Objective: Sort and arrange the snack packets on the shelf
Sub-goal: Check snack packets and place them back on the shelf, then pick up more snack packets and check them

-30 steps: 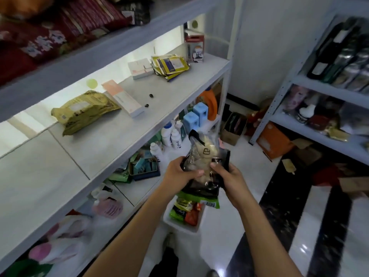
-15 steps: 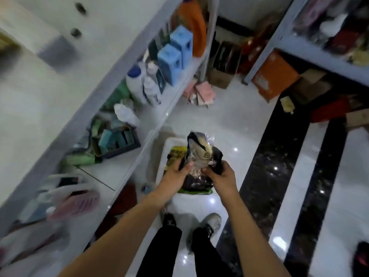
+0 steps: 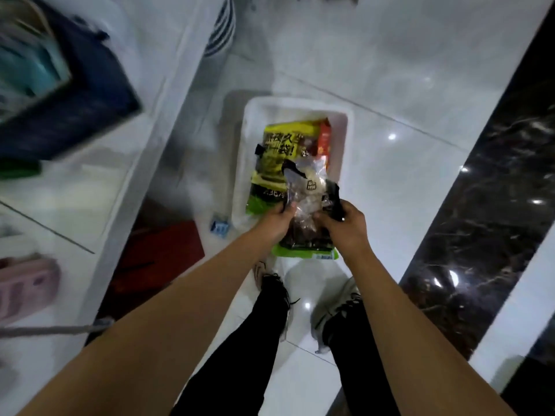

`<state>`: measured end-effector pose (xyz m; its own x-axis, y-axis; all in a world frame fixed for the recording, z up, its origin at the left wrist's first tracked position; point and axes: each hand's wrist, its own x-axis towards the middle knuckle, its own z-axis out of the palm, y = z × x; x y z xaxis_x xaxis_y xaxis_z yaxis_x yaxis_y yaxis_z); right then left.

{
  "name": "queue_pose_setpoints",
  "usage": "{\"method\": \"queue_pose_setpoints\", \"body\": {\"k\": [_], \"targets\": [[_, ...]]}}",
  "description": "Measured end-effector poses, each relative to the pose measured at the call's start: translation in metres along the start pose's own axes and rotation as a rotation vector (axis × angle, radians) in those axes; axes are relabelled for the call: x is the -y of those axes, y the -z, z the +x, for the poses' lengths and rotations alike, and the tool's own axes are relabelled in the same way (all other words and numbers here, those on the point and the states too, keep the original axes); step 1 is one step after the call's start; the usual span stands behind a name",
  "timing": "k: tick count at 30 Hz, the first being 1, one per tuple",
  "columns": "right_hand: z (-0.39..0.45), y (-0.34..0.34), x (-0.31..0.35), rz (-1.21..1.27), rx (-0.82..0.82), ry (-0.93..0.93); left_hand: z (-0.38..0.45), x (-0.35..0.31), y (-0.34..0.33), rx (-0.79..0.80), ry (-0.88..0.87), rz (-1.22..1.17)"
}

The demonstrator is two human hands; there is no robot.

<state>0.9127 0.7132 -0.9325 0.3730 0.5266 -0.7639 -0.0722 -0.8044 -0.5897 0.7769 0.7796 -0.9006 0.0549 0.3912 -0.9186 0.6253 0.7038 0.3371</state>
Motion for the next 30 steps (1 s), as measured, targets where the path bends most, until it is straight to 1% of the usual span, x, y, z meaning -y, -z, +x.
{"method": "queue_pose_setpoints", "body": {"k": [4,7,9,11,14,18,21,24,30], "targets": [[0.046,-0.010,-0.026,-0.114,-0.008,0.025,0.054,0.002,-0.010,-0.040,-0.007,-0.039],[0.063,-0.006,-0.027,-0.282,0.017,-0.042,0.069,-0.004,-0.006,-0.080,-0.023,-0.010],[0.060,0.001,-0.019,-0.344,0.036,-0.098,0.060,-0.006,-0.001,-0.058,-0.053,0.058],[0.042,0.006,-0.003,-0.376,0.055,-0.112,0.037,-0.012,0.003,-0.008,-0.074,0.139],[-0.003,0.013,0.030,-0.423,0.061,-0.053,-0.006,-0.026,0.007,0.024,-0.148,0.286],[-0.075,0.027,0.087,-0.465,0.065,0.122,-0.080,-0.059,0.012,-0.018,-0.274,0.448],[-0.133,0.047,0.135,-0.487,0.050,0.269,-0.154,-0.090,0.023,-0.112,-0.416,0.572],[-0.192,0.073,0.178,-0.530,0.027,0.474,-0.238,-0.119,0.043,-0.251,-0.562,0.607],[-0.313,0.136,0.267,-0.639,0.016,0.886,-0.418,-0.159,0.075,-0.591,-0.667,0.512]]}}
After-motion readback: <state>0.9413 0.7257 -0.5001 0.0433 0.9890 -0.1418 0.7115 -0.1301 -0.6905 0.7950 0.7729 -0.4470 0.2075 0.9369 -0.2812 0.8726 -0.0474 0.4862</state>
